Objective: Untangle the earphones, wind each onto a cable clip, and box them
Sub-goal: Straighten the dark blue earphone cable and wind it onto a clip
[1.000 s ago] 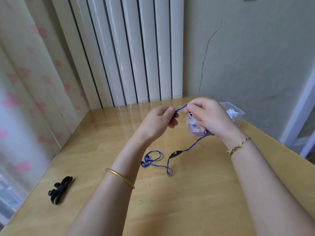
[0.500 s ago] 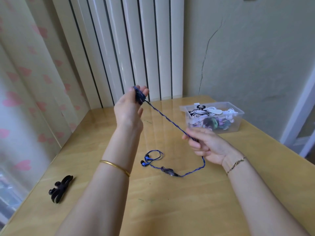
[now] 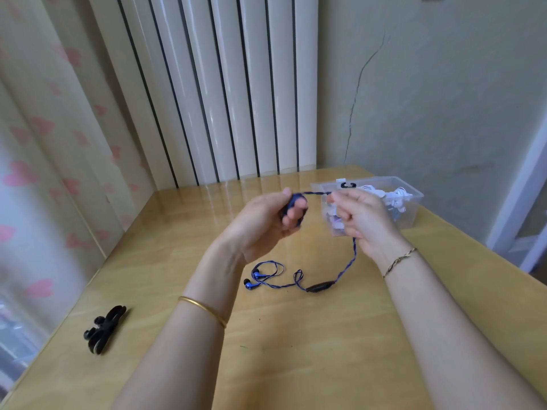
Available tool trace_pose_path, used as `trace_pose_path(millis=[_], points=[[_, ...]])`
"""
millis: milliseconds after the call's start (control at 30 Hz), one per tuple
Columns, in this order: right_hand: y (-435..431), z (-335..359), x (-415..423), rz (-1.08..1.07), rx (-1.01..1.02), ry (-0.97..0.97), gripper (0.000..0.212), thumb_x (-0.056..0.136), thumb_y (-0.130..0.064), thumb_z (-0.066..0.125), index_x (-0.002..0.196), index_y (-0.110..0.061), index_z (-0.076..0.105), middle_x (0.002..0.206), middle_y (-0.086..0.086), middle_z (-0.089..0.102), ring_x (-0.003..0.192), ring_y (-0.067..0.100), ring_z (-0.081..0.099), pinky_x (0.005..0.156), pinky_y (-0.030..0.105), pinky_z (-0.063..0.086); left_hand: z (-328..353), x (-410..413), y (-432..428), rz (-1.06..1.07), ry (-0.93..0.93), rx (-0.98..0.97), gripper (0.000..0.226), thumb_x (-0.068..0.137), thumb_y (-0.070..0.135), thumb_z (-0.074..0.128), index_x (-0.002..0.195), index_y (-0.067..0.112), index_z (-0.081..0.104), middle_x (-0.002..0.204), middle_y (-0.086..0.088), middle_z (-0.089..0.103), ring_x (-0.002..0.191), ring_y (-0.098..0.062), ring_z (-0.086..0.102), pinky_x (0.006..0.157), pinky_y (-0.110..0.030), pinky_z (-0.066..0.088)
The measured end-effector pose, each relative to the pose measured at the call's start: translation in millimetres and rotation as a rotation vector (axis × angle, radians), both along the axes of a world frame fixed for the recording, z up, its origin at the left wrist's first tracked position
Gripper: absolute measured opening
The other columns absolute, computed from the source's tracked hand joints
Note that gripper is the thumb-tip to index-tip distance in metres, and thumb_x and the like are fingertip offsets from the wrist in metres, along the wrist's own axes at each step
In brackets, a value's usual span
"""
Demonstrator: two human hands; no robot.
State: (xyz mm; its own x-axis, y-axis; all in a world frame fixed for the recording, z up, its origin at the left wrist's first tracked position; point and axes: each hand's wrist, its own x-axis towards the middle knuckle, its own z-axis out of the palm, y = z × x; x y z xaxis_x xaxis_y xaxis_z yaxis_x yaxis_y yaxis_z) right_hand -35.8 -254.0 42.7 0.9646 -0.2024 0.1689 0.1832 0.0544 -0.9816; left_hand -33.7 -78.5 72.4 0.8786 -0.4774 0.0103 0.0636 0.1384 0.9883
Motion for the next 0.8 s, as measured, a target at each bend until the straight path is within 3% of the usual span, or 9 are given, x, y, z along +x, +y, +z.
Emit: trace_pose_path(millis=[133,267,333,400,500,567,633,700,800], points=[[19,-12,-14,0.301,-0.323,0.112,0.025,0.098,-0.021,0.048,0.083,-0.014,0.067,0.057,0.0,0.04,0.037,0.004,0.023,0.036,0.016,0.017,4,4,-8,0.143,0.034,-0.307,0.03,0.103,0.022,0.033,0.1,0.019,0.063,0.093,0.008,0.072,0.101,-0.006,0.062,0.105,-0.045,0.03],[18,8,-28,0.473,-0.417,0.061,0.023,0.099,-0.019,0.047,0.085,-0.011,0.064,0.05,-0.004,0.044,0.036,0.008,0.026,0.035,0.018,0.025,-4,6,-8,0.442,-0.42,0.289,0.027,0.102,0.017,0.039,0.106,0.012,0.065,0.108,-0.002,0.07,0.103,-0.01,0.061,0.087,-0.017,0.042],[10,19,-25,0.35,-0.284,0.002,0.022,0.097,-0.015,0.048,0.08,-0.009,0.062,0.048,-0.005,0.042,0.035,0.008,0.026,0.036,0.02,0.029,-9,9,-4,0.425,-0.588,0.607,0.03,0.101,0.025,0.038,0.097,0.013,0.066,0.096,0.003,0.071,0.094,-0.014,0.062,0.086,-0.024,0.045],[2,22,-16,0.207,-0.188,-0.05,0.022,0.097,-0.014,0.05,0.078,-0.009,0.062,0.049,-0.005,0.04,0.036,0.008,0.027,0.037,0.021,0.03,-8,9,-3,0.347,-0.621,0.721,0.036,0.101,0.031,0.037,0.087,0.012,0.065,0.077,0.005,0.068,0.077,-0.013,0.061,0.081,-0.03,0.044],[3,13,-4,0.046,-0.216,-0.106,0.021,0.096,-0.016,0.053,0.078,-0.012,0.063,0.052,-0.005,0.038,0.037,0.005,0.03,0.038,0.021,0.028,4,0,-10,0.248,-0.451,0.405,0.039,0.103,0.023,0.038,0.079,0.006,0.064,0.063,0.001,0.057,0.055,-0.007,0.048,0.064,-0.018,0.041],[7,3,-2,0.083,-0.237,-0.075,0.023,0.097,-0.019,0.052,0.079,-0.012,0.063,0.055,0.0,0.04,0.037,0.005,0.032,0.039,0.021,0.03,14,-3,-13,0.23,-0.211,0.005,0.036,0.103,0.022,0.037,0.082,0.009,0.063,0.067,0.001,0.058,0.058,-0.007,0.051,0.07,-0.021,0.042],[11,-4,-8,0.25,-0.278,-0.002,0.025,0.098,-0.021,0.049,0.082,-0.011,0.065,0.055,0.0,0.044,0.038,0.009,0.036,0.041,0.023,0.036,16,2,-12,0.292,-0.105,-0.153,0.033,0.103,0.024,0.034,0.094,0.014,0.064,0.081,0.003,0.069,0.074,-0.006,0.064,0.085,-0.029,0.04],[12,-5,-18,0.407,-0.308,0.07,0.027,0.1,-0.025,0.045,0.088,-0.011,0.065,0.053,-0.002,0.044,0.04,0.012,0.037,0.043,0.025,0.038,11,6,-11,0.408,-0.223,-0.034,0.031,0.103,0.022,0.034,0.099,0.018,0.064,0.097,0.002,0.073,0.094,-0.006,0.067,0.092,-0.029,0.039],[13,8,-27,0.536,-0.287,0.12,0.022,0.1,-0.022,0.044,0.098,-0.009,0.062,0.055,0.0,0.036,0.037,0.009,0.023,0.039,0.02,0.026,-1,6,-11,0.502,-0.544,0.35,0.027,0.101,0.015,0.039,0.093,0.012,0.064,0.096,-0.003,0.071,0.095,-0.016,0.065,0.084,-0.024,0.046]])
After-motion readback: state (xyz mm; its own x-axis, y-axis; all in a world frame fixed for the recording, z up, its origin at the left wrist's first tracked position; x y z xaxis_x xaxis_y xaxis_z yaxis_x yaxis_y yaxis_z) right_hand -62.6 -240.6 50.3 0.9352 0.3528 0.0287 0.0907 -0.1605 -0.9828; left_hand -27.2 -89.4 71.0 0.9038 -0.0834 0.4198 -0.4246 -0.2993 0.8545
